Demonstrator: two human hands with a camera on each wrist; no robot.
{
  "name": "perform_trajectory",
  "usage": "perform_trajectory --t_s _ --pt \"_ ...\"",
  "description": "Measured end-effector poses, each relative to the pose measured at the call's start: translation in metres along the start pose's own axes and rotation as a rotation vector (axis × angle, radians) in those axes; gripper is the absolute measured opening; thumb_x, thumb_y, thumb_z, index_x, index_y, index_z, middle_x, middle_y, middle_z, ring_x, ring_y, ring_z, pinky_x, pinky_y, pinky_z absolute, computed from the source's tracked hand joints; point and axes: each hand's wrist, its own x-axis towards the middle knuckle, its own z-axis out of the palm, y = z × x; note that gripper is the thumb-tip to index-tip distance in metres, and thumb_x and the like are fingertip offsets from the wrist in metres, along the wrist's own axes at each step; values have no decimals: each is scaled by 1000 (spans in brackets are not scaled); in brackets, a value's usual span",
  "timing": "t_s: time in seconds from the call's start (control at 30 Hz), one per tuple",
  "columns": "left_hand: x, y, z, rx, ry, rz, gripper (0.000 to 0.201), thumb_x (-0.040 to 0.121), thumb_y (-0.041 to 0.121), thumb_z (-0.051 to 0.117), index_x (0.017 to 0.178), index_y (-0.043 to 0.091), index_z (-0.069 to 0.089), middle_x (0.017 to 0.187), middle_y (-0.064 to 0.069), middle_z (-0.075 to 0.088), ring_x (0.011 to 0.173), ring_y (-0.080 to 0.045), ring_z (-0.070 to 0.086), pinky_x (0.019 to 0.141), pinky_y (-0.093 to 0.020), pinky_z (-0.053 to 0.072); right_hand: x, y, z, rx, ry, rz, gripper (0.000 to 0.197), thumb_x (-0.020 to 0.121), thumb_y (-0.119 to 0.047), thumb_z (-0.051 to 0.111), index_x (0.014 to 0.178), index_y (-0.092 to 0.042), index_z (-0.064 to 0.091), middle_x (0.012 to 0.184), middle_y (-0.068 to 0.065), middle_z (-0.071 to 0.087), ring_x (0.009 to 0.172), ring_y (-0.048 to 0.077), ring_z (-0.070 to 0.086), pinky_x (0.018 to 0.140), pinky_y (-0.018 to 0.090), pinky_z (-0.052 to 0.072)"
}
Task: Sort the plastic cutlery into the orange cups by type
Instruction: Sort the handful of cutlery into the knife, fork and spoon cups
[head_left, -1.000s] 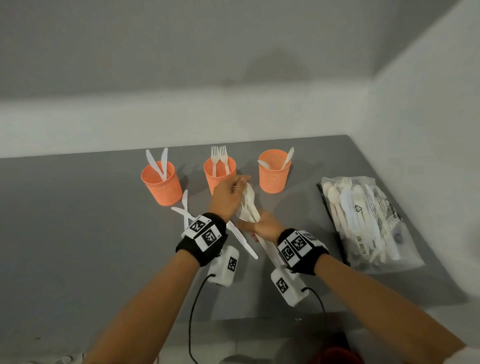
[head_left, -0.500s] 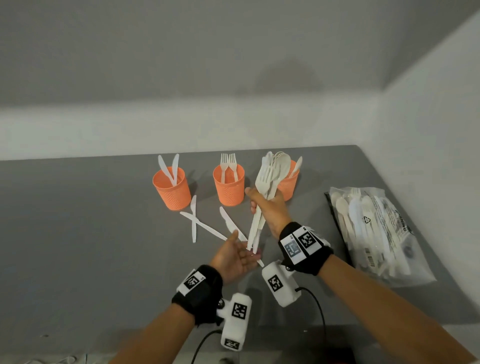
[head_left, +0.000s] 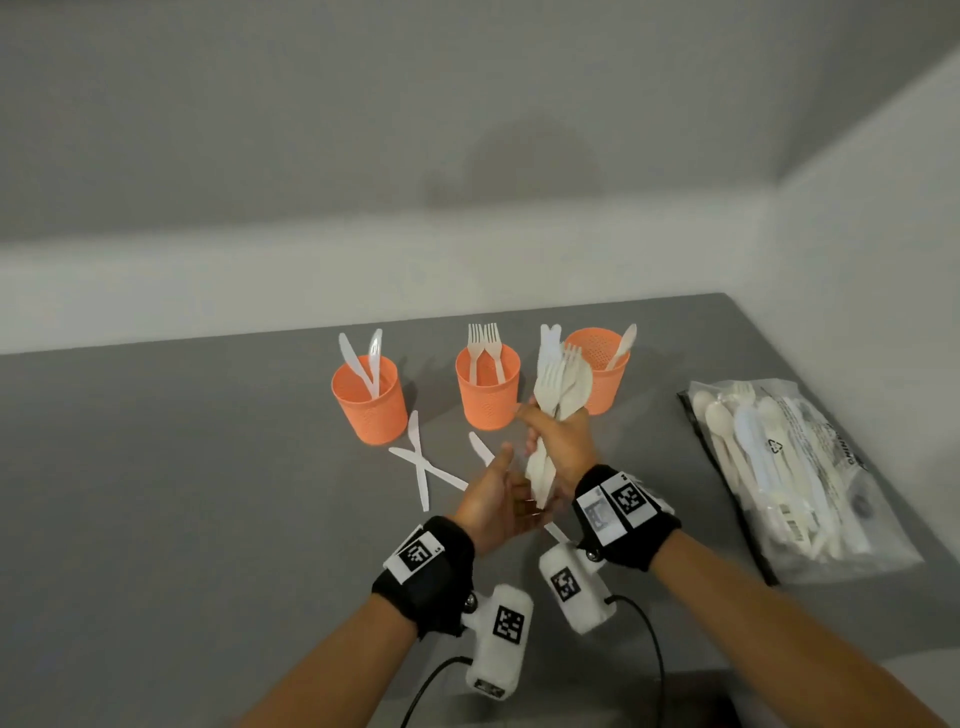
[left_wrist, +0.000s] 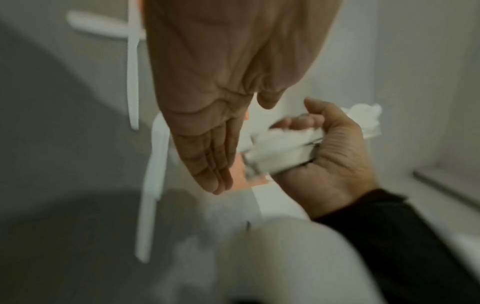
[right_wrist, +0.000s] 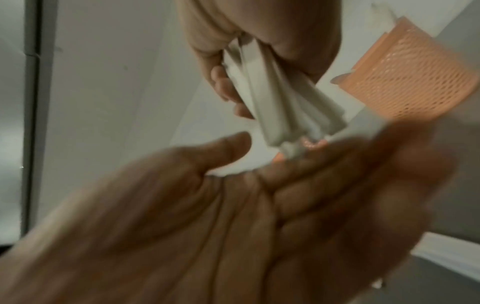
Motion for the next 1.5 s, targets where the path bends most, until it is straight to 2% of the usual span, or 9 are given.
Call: perform_trajectory --t_s 0.13,0.2,0.3,0.43,0.57,0.93,1.1,1.23,1.5 --pt "7 6 -50 489 352 125 29 93 25 44 71 12 57 65 -4 61 58 -20 54 46 -16 42 12 11 -16 -392 -68 44 11 78 -1 65 74 -9 59 47 -9 57 43 5 51 51 25 47" --pt "15 12 -82 764 533 166 32 92 24 45 66 10 57 68 -10 61 68 -29 60 58 -24 46 15 24 -27 -609 -92 108 21 75 -15 71 94 -9 64 74 -2 66 65 14 60 65 30 52" --pt "25 23 -113 1035 684 140 42 94 34 45 93 -3 64 100 -20 67 97 -35 62 83 -36 47 14 46 -39 -949 -122 189 35 77 -29 71 105 -9 64 97 6 68 90 24 64 72 27 43" --pt "37 34 -119 1225 684 -8 52 88 57 42 86 9 62 95 -10 63 91 -29 60 74 -31 42 11 64 -41 -1163 -120 249 50 70 -41 76 104 -6 63 106 12 68 99 29 63 76 29 46" --pt "53 30 -111 1251 726 -57 59 82 63 49 99 8 63 104 -8 66 96 -27 62 71 -30 42 14 65 -36 -1222 -141 224 51 70 -43 75 103 -6 63 104 11 68 96 29 64 77 31 47" --pt "34 -1 -88 1313 684 -15 25 87 20 49 105 8 63 111 -13 65 105 -32 60 79 -31 45 28 66 -27 -1258 -309 157 46 70 -38 76 105 -10 66 106 9 69 99 27 63 81 31 48" --pt "11 -5 -94 1299 648 -55 24 88 22 55 102 4 61 108 -13 66 103 -29 61 83 -31 46 37 66 -29 -1128 -263 203 48 72 -37 75 104 -3 64 105 12 69 98 29 64 78 30 48" --pt "0 2 -94 1146 746 2 17 88 22 54 75 11 52 92 -13 62 87 -29 58 76 -30 43 44 65 -36 -1103 -272 223 40 75 -33 71 99 -2 66 102 15 70 97 30 65 77 30 49" --pt "28 -11 -67 997 874 32 34 93 19 48 118 -3 43 125 -21 46 109 -38 55 90 -41 43 44 69 -39 -1037 -276 241 36 75 -24 72 100 2 65 103 16 69 95 30 65 74 27 47"
